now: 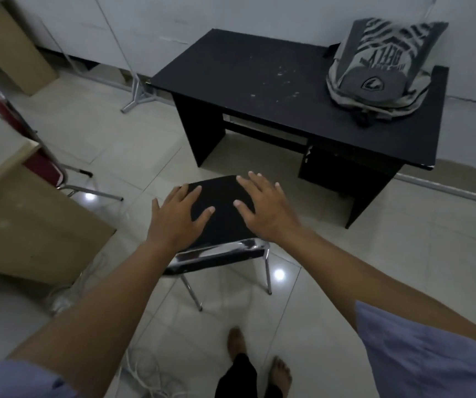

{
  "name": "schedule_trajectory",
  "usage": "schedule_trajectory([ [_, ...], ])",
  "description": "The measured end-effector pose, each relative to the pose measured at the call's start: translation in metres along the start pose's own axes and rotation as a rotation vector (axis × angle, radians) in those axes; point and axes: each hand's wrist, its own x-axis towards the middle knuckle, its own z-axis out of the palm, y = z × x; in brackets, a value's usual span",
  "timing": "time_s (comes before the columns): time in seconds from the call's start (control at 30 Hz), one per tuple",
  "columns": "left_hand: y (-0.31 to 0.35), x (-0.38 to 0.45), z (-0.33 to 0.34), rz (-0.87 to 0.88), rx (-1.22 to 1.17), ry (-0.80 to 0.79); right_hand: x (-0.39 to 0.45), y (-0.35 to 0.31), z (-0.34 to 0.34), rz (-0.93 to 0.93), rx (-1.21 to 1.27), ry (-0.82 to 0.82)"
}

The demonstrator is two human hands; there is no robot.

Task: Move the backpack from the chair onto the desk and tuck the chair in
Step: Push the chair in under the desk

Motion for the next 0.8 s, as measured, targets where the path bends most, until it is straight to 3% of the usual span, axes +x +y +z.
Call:
schedule_trajectory([
  [0.23, -0.047, -0.056, 0.007, -0.065, -0.017, -0.275, -0.042, -0.019, 0.018, -0.113, -0.029, -0.39],
  [0.4, -0.059, -0.066, 0.016, -0.099, 0.093, -0.44, -0.043, -0.017, 0.041, -0.054, -0.273, -0.441],
  [0.63, -0.066, -0.055, 0.038, -0.077, 0.192, -0.336, -0.028, -0.034, 0.065, 0.036, -0.418, -0.424],
  [0.8, -0.066, -0.048, 0.041, -0.032, 0.293, -0.185, -0.025, -0.037, 0.064, 0.045, -0.471, -0.261],
])
